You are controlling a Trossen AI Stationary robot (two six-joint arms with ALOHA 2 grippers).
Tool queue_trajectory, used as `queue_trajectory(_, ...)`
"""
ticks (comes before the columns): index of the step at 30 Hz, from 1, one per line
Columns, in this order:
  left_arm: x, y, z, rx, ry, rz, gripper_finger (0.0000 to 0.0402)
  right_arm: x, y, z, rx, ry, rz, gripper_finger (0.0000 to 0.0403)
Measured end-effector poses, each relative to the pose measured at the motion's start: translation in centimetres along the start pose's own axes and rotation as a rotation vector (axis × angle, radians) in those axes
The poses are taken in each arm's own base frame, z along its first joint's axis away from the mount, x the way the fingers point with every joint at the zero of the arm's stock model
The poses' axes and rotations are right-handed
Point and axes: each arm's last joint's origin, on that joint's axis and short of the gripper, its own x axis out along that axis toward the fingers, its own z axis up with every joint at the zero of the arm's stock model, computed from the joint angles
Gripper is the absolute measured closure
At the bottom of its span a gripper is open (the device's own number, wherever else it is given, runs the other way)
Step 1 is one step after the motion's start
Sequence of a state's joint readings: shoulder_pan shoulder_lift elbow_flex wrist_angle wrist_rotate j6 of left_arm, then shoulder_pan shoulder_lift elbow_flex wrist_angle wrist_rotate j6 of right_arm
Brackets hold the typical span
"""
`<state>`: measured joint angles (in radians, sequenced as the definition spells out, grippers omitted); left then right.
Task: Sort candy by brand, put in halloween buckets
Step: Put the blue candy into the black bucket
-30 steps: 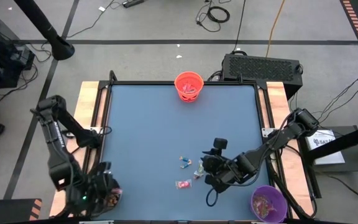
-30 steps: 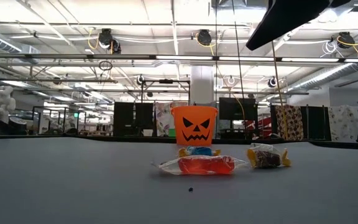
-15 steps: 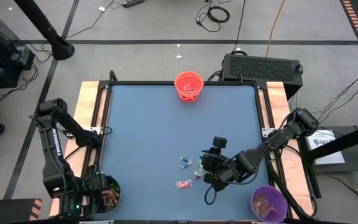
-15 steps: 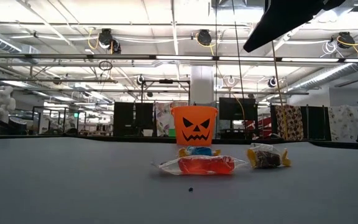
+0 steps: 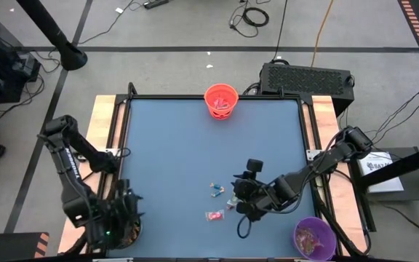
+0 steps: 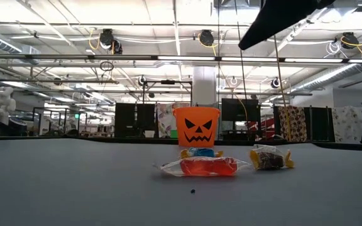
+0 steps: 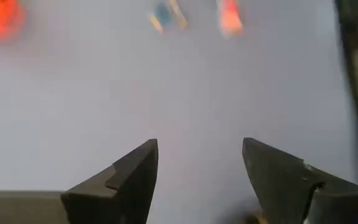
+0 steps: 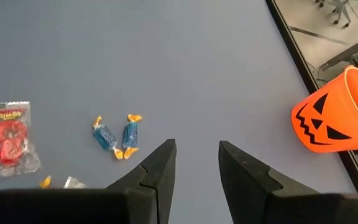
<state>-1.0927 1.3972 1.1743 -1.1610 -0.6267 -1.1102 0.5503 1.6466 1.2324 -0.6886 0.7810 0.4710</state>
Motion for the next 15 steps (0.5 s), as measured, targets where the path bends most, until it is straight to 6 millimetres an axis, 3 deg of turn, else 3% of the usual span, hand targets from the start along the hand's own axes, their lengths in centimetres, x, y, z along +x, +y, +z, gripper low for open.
queue_trajectory(7,2.4,2.5,4.7,0.059,-0.403,0.366,0.0160,0.2,-0.2,0.2,-0.006,-0.003,0.001,0.0289)
queue_trajectory(11,6.2,4.0,6.5,-0.012,-0.368,0.430,0.0160,0.2,-0.1,0.1,-0.009,0.010,0.023,0.0289)
queue_trajectory(15,10.5,3.9,8.4,-0.091,-0.351,0.308,0.0160,0.2,-0.1,0.1,-0.010,0.014,0.021,0.0289)
